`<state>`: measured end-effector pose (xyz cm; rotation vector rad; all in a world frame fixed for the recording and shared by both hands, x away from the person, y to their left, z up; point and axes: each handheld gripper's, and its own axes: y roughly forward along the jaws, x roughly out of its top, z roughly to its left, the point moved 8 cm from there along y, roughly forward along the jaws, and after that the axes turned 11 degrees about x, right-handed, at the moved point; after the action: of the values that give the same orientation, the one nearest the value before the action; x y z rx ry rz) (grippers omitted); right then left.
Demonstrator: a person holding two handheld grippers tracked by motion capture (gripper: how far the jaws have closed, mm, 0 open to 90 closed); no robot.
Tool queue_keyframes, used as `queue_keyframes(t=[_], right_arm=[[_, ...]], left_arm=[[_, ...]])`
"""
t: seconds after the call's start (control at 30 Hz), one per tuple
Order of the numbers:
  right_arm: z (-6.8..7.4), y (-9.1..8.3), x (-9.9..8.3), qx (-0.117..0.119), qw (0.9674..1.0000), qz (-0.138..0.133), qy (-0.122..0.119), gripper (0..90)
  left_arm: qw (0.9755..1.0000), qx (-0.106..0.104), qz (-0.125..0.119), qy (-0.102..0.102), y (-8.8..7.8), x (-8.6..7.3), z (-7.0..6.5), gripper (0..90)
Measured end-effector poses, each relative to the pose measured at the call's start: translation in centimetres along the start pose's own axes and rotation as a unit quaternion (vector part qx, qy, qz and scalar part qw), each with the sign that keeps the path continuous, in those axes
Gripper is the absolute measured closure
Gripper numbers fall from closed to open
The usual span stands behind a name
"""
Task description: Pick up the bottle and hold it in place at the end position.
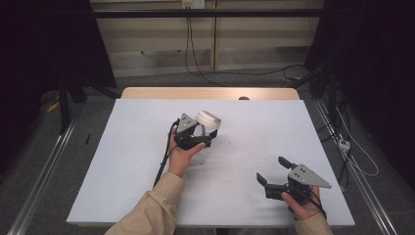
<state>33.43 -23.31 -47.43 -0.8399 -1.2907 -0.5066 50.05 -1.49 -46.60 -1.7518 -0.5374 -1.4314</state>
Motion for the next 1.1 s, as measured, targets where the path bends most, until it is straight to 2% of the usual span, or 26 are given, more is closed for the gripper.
queue_keyframes(t=[0.13, 0.2, 0.37, 0.47, 0.57, 0.67, 0.7, 1.1], right_arm=[[0.0, 0.0, 0.0, 0.001, 1.0000, 0.001, 0.001, 4.5], [0.0, 0.1, 0.0, 0.000, 1.0000, 0.001, 0.001, 4.5], [-0.1, 0.1, 0.0, 0.000, 1.0000, 0.001, 0.001, 4.5], [-0.1, 0.1, -0.1, 0.000, 1.0000, 0.001, 0.001, 4.5], [-0.1, 0.1, -0.1, 0.001, 1.0000, 0.001, 0.002, 4.5], [-0.1, 0.1, -0.1, 0.000, 1.0000, 0.001, 0.002, 4.5], [-0.1, 0.1, -0.1, 0.000, 1.0000, 0.002, 0.002, 4.5], [0.0, 0.3, -0.2, 0.002, 1.0000, 0.003, 0.001, 4.5]], left_arm=[[1.0000, 0.004, 0.000, -0.003, 0.1, 0.0, 0.1, 18.7], [1.0000, 0.005, 0.004, 0.004, 0.1, 0.0, 0.2, 18.7], [1.0000, 0.001, -0.002, 0.005, 0.3, 0.6, -0.1, 18.7], [1.0000, -0.001, 0.000, -0.001, 0.7, 0.7, -0.3, 18.7], [1.0000, -0.002, 0.000, 0.006, 1.0, 0.7, -0.5, 18.7], [1.0000, -0.004, 0.003, 0.004, 1.3, 0.6, -0.7, 18.7], [0.9999, -0.004, 0.006, 0.010, 1.4, 0.5, -0.7, 18.7], [1.0000, -0.004, 0.008, 0.004, 2.2, 0.3, -0.9, 18.7]])
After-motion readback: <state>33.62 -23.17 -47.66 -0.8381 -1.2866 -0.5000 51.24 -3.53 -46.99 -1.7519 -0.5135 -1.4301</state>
